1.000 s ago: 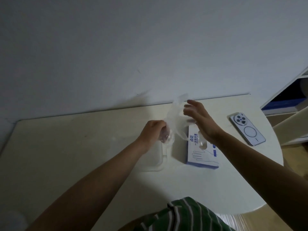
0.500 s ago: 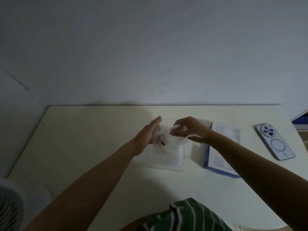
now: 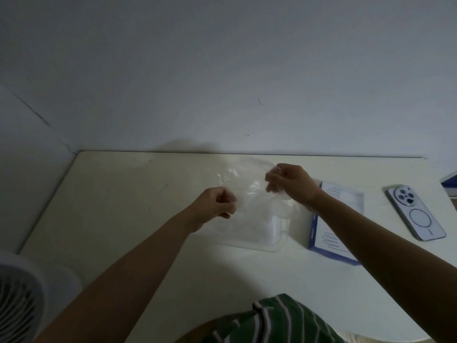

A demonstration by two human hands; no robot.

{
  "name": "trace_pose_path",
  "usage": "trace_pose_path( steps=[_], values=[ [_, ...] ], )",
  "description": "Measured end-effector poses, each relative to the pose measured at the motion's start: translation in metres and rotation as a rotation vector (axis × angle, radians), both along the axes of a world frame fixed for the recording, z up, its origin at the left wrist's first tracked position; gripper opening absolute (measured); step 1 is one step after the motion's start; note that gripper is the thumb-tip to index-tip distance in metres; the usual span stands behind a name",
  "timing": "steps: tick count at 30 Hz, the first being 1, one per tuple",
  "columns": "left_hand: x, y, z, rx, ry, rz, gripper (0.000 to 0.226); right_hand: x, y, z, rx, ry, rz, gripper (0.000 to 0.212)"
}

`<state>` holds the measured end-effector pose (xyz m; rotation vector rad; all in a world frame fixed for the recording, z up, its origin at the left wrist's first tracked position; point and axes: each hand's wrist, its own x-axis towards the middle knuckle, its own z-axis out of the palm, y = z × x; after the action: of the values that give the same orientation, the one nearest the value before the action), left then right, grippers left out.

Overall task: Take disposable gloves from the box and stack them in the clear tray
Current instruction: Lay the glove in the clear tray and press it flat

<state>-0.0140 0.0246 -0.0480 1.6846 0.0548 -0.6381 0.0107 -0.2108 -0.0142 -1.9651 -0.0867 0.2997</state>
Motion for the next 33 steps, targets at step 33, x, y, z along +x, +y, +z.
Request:
trace_pose_path(
  steps=[33],
  values=[
    [-0.001, -0.006, -0.015, 1.053, -0.498, 0.063, 0.022, -0.012, 0.058, -0.050, -0.741, -0.099, 0.504, 0.047]
  ],
)
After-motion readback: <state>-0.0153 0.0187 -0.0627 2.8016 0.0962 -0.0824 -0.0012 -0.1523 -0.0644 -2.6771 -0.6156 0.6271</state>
